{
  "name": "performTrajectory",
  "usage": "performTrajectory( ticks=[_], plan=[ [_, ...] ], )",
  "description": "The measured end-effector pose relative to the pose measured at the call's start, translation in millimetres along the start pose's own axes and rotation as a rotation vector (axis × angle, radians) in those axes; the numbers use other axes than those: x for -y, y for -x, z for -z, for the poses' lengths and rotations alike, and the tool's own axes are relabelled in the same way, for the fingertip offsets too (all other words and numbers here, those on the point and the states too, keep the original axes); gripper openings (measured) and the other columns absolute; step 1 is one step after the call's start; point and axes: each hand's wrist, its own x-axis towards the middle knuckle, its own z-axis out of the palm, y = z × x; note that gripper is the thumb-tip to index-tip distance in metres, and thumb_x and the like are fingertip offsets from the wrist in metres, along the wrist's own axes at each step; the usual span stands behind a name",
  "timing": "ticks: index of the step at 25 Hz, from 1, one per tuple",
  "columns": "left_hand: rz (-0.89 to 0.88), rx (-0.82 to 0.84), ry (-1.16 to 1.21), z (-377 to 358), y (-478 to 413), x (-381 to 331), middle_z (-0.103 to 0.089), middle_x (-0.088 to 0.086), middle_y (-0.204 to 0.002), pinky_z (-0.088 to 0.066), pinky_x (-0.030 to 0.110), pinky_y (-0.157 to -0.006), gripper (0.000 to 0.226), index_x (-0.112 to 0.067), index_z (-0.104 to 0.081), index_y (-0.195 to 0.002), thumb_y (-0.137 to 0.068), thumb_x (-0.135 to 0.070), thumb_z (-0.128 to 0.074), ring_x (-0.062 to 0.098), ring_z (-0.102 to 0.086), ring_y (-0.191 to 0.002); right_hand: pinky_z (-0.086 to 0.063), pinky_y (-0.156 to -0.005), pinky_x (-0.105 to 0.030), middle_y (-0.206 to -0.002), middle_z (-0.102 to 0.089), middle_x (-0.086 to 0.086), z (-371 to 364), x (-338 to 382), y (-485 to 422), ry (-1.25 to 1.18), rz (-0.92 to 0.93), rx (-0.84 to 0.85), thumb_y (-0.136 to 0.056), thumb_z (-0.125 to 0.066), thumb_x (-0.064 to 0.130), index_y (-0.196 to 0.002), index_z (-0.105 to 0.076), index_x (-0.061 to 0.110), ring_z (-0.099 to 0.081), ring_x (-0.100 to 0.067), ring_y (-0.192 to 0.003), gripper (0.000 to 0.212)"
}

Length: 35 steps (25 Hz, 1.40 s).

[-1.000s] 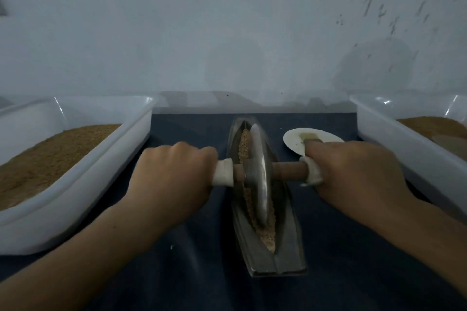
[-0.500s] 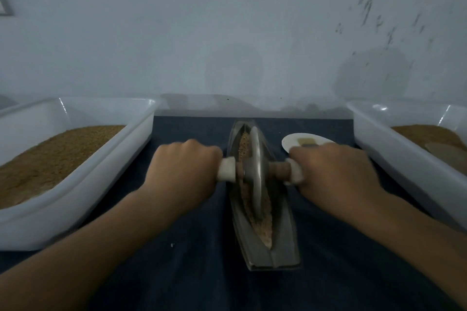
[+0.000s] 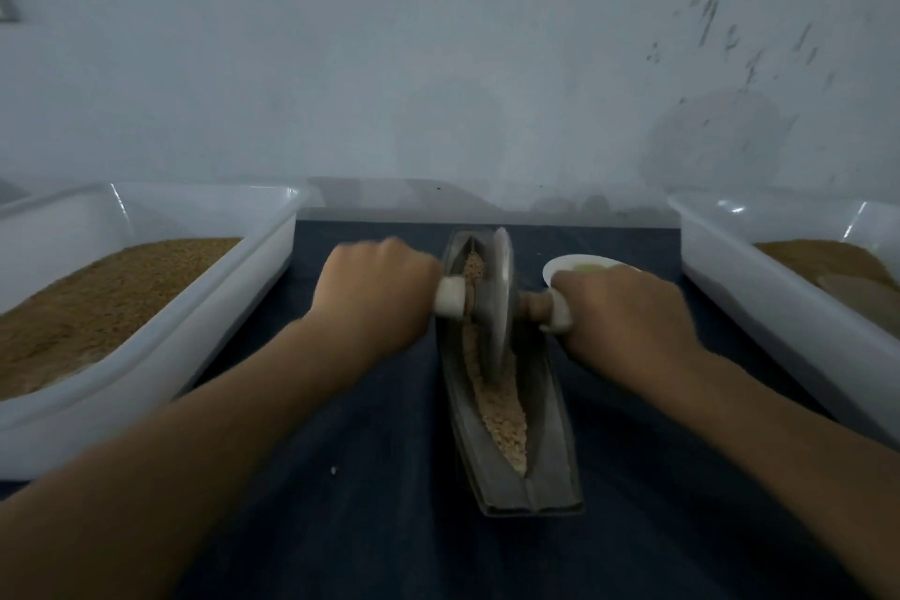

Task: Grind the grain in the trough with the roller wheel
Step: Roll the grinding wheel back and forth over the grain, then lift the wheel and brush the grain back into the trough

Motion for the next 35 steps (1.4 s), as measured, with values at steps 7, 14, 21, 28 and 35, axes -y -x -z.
performTrajectory(
  ticks=[7, 14, 21, 28, 35],
  plan=[
    [0.021, -0.077, 0.030, -9, 29, 1, -0.028, -0.008, -0.058, -0.019, 0.026, -0.047, 0.029, -0.030, -0.042, -0.070, -0.072, -0.033, -0.071, 0.021, -0.039, -0.047, -0.015, -0.049, -0.021, -0.058, -0.030, 0.013, 5, 0, 3, 0.080, 0.097, -0.122, -0.066, -0.073, 0.036, -0.070, -0.036, 0.033, -0.030, -0.015, -0.048, 0.036],
    [0.160, -0.114, 0.075, -42, -15, 1, -0.026, -0.007, -0.056, -0.016, 0.025, -0.046, 0.026, -0.025, -0.044, -0.070, -0.077, -0.027, -0.069, 0.013, -0.021, -0.045, -0.033, -0.064, -0.034, -0.074, -0.064, 0.001, -20, 2, -43, -0.007, 0.016, -0.177, -0.075, -0.077, 0.021, -0.079, -0.049, 0.025, -0.061, -0.028, -0.069, 0.028],
    [0.339, -0.162, 0.260, -57, 3, 3, -0.039, -0.009, -0.056, -0.017, 0.024, -0.046, 0.023, -0.026, -0.043, -0.069, -0.079, -0.032, -0.062, 0.016, -0.032, -0.047, -0.021, -0.120, -0.048, -0.149, -0.042, 0.005, 9, -8, -27, -0.367, 0.270, -0.350, -0.075, -0.068, 0.020, -0.151, -0.038, 0.028, -0.028, -0.015, -0.148, 0.083],
    [0.556, -0.184, 0.515, -63, 8, 21, -0.053, -0.011, -0.060, -0.030, 0.024, -0.047, 0.016, -0.030, -0.052, -0.067, -0.080, -0.037, -0.058, 0.010, -0.046, -0.053, -0.043, -0.060, -0.034, -0.088, -0.056, 0.012, 2, -46, -25, -0.486, -0.208, -0.444, -0.087, -0.058, 0.027, -0.099, -0.051, 0.026, -0.055, -0.016, -0.079, 0.014],
    [0.716, -0.244, 0.800, -67, 8, 28, -0.060, -0.010, -0.060, -0.038, 0.024, -0.050, 0.015, -0.029, -0.057, -0.067, -0.078, -0.030, -0.066, 0.013, -0.057, -0.056, -0.058, -0.076, -0.038, -0.094, -0.061, 0.005, -25, -79, -24, -0.129, -0.455, 0.563, -0.079, -0.058, 0.075, -0.127, -0.038, 0.034, -0.064, -0.014, -0.080, 0.067]
  ],
)
